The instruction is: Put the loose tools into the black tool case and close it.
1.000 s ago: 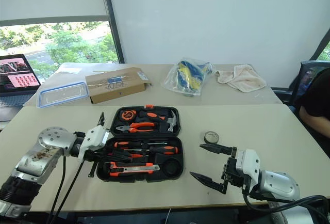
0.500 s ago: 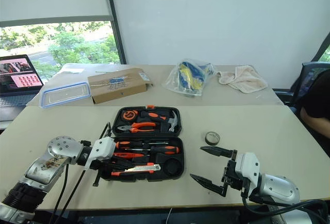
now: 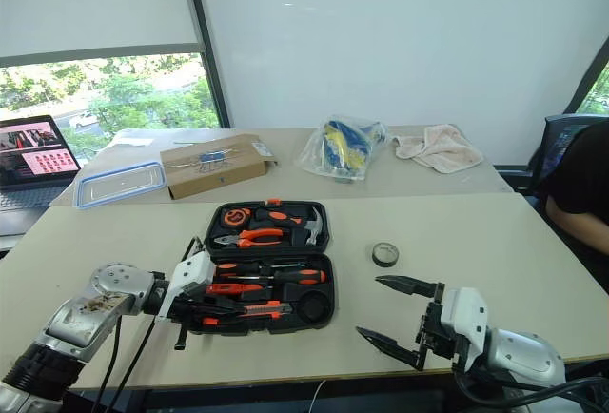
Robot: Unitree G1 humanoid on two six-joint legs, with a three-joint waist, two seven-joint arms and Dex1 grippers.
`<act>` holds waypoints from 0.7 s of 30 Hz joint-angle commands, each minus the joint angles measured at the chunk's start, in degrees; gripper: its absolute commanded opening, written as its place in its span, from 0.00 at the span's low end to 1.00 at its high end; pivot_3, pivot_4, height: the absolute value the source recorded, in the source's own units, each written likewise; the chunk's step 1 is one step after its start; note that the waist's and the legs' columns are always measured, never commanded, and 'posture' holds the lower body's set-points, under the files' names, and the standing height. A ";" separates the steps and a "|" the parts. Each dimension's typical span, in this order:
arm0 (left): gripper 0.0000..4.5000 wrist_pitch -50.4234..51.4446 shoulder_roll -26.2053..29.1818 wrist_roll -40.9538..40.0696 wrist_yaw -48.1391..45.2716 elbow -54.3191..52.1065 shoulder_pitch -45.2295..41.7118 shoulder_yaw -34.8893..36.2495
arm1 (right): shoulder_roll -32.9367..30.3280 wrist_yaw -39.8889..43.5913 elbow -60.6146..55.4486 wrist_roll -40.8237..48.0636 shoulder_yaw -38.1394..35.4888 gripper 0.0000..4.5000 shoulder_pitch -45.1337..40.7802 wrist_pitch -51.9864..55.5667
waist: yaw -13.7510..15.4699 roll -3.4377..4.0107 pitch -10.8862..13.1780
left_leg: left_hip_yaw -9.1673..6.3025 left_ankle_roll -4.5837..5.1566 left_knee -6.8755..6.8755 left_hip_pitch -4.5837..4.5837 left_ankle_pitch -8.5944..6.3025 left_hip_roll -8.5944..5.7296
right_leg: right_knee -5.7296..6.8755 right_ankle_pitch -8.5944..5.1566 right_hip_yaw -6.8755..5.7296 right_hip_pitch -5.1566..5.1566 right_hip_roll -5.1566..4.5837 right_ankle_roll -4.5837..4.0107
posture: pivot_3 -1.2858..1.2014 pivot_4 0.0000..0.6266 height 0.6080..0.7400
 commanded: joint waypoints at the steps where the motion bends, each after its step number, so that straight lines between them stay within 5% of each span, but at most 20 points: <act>1: 0.01 -6.41 -2.12 -4.01 -0.22 2.86 2.35 5.80 | -1.07 -1.09 -2.76 3.11 -5.42 1.00 3.27 1.43 | 0.02 0.00 0.01 | 0.01 0.00 0.00 -0.01 0.00 0.01 | 0.00 0.00 0.00 -0.01 0.00 0.00 | 0.52 0.24 1.00; 5: 0.16 -13.73 -3.50 -8.52 0.20 2.18 3.74 14.14 | -1.45 -1.17 -2.09 3.62 -10.47 1.00 9.43 2.12 | 0.16 -0.31 0.15 | 0.00 -0.02 0.02 -0.21 0.01 0.06 | 0.00 0.22 -0.04 -0.41 -0.03 -0.37 | 0.52 0.24 1.00; 10: 0.58 -17.44 0.96 -11.18 -4.06 4.81 7.82 21.59 | -0.54 -3.34 1.28 0.71 -14.25 1.00 13.17 1.33 | -0.04 -0.32 0.13 | 0.08 -0.30 0.02 -0.77 0.16 0.02 | -0.11 0.21 -0.01 -0.86 -0.03 -0.34 | 0.52 0.24 1.00; 15: 0.96 -18.26 2.39 -13.73 -5.75 8.60 8.85 26.31 | -4.09 -6.41 1.23 -0.21 -11.27 1.00 5.75 7.44 | -0.33 -0.36 0.15 | 0.12 -0.23 0.04 -0.80 0.10 -0.02 | -0.23 0.17 -0.02 -1.00 -0.05 -0.24 | 0.52 0.24 1.00; 21: 0.98 -17.04 0.78 -15.38 -6.64 6.81 9.13 25.32 | -14.65 -5.14 11.17 -10.38 7.97 1.00 -22.09 25.49 | -1.23 -0.46 0.30 | 0.21 -0.14 0.11 -0.72 0.06 -0.03 | -0.23 0.23 0.07 -1.02 -0.07 -0.25 | 0.52 0.24 1.00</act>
